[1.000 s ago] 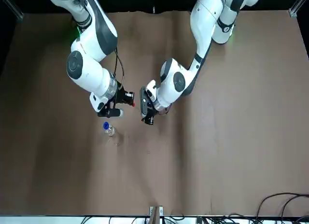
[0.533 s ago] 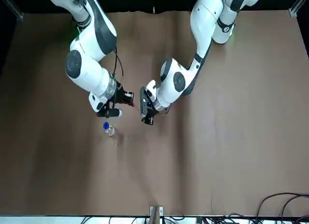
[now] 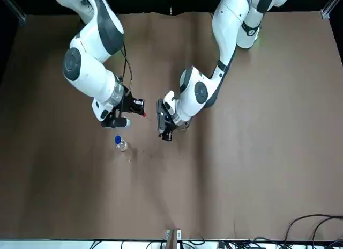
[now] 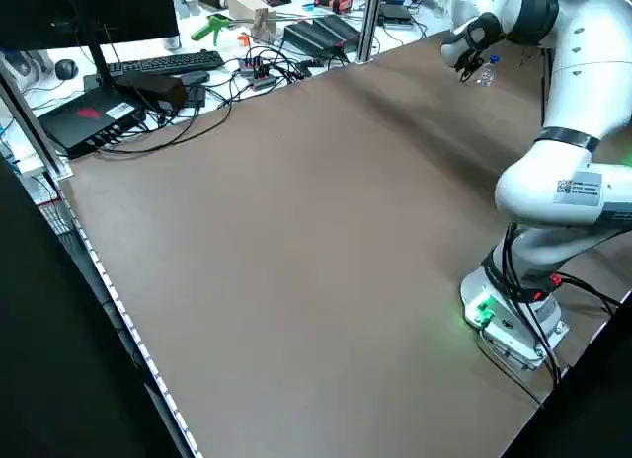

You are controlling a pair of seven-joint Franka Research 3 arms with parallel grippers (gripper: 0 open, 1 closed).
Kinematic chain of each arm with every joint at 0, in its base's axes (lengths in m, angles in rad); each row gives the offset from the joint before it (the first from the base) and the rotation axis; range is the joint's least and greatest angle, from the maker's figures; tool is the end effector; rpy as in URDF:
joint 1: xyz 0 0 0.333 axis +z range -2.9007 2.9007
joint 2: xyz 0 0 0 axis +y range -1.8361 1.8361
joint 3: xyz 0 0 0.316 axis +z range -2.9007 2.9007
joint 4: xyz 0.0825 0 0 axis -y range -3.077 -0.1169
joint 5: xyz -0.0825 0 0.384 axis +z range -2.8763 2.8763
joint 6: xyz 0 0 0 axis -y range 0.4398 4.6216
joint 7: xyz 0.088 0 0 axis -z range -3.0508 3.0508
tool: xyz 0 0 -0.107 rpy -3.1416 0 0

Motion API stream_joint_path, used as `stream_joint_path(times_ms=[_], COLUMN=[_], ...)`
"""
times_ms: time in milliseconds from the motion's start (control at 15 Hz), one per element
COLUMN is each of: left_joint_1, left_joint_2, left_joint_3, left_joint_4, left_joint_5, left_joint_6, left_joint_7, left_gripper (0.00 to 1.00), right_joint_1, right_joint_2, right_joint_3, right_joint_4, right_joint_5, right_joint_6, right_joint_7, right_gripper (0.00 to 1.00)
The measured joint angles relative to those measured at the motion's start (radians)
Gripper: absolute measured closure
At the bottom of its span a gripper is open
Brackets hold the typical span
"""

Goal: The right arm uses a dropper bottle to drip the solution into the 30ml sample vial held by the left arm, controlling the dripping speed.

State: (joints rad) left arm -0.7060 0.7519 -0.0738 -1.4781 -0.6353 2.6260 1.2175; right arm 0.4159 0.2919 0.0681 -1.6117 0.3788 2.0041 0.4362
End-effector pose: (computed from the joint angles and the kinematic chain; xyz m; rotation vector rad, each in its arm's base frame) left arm 0.5511 -0.5086 0.2694 2.0053 -1.8107 0.6453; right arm 0.5755 0.3225 0.4716 -2.7602 0.1373 0.1061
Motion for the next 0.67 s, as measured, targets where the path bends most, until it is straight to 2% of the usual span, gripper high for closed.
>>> stream_joint_path(times_ms=[333, 533, 667], left_joint_1=[0.043, 0.131, 0.202], left_joint_2=[0.000, 0.003, 0.009], left_joint_3=[-0.004, -0.080, -0.135], left_joint_4=[0.000, -0.003, -0.004], left_joint_5=[0.000, 0.000, 0.000], left_joint_6=[-0.001, -0.006, -0.033], left_joint_7=[0.029, 0.074, 0.112], left_gripper=[0.69, 0.69, 0.69], right_joint_1=[-0.048, -0.092, -0.116], right_joint_2=[-0.021, -0.023, -0.023], right_joint_3=[-0.003, -0.009, -0.011], right_joint_4=[0.002, 0.002, 0.002], right_joint_5=[0.000, -0.018, -0.067], right_joint_6=[-0.038, -0.087, -0.115], right_joint_7=[0.000, 0.000, 0.000], right_gripper=[0.94, 0.96, 0.96])
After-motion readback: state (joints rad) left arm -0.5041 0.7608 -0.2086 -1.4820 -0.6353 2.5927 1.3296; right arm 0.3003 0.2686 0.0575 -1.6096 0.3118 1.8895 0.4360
